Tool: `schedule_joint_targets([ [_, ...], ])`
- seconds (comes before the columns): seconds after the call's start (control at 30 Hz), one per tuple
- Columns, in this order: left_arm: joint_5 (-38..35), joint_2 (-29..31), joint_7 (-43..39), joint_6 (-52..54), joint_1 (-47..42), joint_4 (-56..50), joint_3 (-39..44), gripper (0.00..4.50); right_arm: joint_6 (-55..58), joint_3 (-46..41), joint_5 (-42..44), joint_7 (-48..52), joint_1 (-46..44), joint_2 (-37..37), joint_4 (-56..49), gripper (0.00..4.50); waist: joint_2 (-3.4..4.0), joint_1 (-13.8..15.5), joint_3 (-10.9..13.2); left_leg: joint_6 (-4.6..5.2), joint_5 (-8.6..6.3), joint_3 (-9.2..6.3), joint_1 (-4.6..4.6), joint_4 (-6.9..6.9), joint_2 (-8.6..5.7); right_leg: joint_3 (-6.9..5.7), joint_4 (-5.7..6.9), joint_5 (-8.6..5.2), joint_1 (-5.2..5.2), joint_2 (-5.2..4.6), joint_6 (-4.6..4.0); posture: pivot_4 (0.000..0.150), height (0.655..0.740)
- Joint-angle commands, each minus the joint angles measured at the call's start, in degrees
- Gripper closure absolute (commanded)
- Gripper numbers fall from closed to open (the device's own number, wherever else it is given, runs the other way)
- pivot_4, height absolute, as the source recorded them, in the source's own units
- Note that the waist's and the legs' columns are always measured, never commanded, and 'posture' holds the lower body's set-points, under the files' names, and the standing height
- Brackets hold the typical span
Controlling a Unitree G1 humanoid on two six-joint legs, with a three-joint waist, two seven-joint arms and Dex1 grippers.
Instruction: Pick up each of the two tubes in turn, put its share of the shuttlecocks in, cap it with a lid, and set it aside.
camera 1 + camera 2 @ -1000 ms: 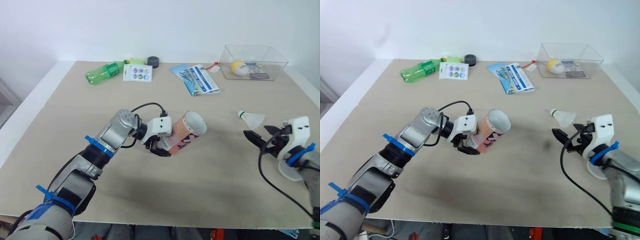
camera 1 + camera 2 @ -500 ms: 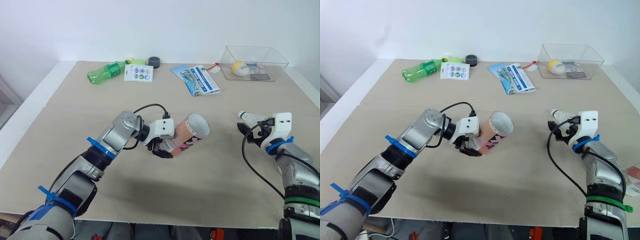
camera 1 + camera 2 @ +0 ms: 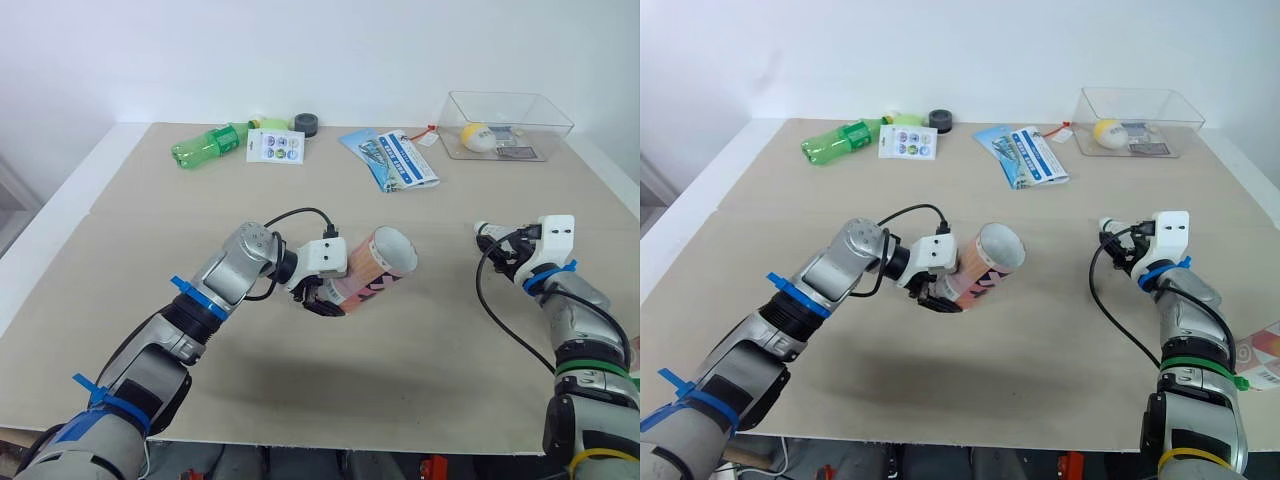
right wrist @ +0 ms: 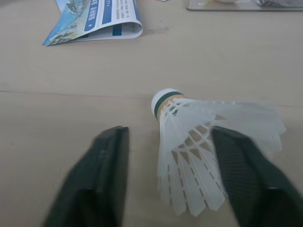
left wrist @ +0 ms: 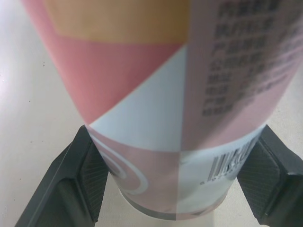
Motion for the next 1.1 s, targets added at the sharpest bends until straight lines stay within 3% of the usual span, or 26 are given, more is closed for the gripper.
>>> schedule_joint_targets([
  [0.03,0.58,0.64,0.37,0.64,0.61,-0.43,-0.21,1.07,-2.16,-1.08,0.64,0.16,-2.10,-0.40,1.04,3.49,0.00,-0.13,0.00,0.00,0.00,-0.01,0.00,0.00,0.00,0.00,0.00,0.00,0.00,0.00,0.01,0.150,0.7400],
  [0.13,0.54,0.66,0.44,0.66,0.49,-0.28,-0.15,1.07,-3.02,-0.89,0.47,0.24,-2.68,-0.40,2.26,4.40,0.00,-0.27,0.00,0.00,0.00,0.00,0.01,0.01,0.00,0.01,0.00,0.00,0.00,0.00,-0.01,0.150,0.7400],
  [0.27,0.56,0.67,0.52,0.54,0.42,-0.01,-0.15,1.07,-4.17,-0.88,0.52,0.61,-2.89,-0.54,2.73,4.40,0.00,-0.30,0.00,0.00,0.00,0.00,0.02,0.01,0.00,0.02,0.00,-0.01,0.00,0.00,-0.04,0.150,0.7400],
  [0.33,0.58,0.63,0.54,0.28,0.47,0.19,-0.19,1.07,-5.19,-0.33,0.39,2.22,-1.02,-1.37,-1.95,4.40,0.00,-0.30,0.00,0.00,0.00,0.00,0.02,0.01,-0.01,0.03,0.00,-0.01,0.01,0.00,-0.04,0.150,0.7400],
  [0.5,-0.28,0.77,-0.03,0.72,0.32,0.07,0.45,1.07,-8.65,3.22,-2.04,11.10,5.91,-8.84,-23.94,4.40,0.14,-0.15,0.04,0.00,0.00,-0.03,-0.03,-0.01,-0.09,0.03,0.00,0.01,0.00,-0.04,0.17,0.150,0.7400],
  [0.7,-1.37,0.97,-1.16,1.15,-0.27,0.89,0.98,1.07,-10.64,8.53,1.78,33.46,7.88,-24.56,-48.02,4.40,0.30,-0.38,0.11,-0.01,-0.01,0.00,0.01,-0.05,-0.07,0.06,0.03,-0.13,-0.07,-0.02,0.01,0.150,0.7400],
  [0.87,-1.68,0.33,-1.32,1.80,-0.64,1.50,1.15,1.07,-2.80,11.28,5.34,40.21,5.66,-30.60,-56.96,4.40,-0.08,-0.36,0.17,-0.04,-0.02,0.04,0.03,0.03,0.00,-0.02,0.01,-0.12,-0.03,-0.08,-0.12,0.150,0.7400],
  [1.1,-1.76,-0.37,-1.10,1.50,-0.78,1.62,1.36,1.07,-1.79,15.42,5.14,43.37,-0.73,-28.82,-60.02,4.40,-0.08,-0.18,0.18,-0.05,-0.03,0.09,-0.06,-0.02,-0.02,-0.02,0.01,-0.15,-0.15,-0.13,-0.13,0.150,0.7400],
])
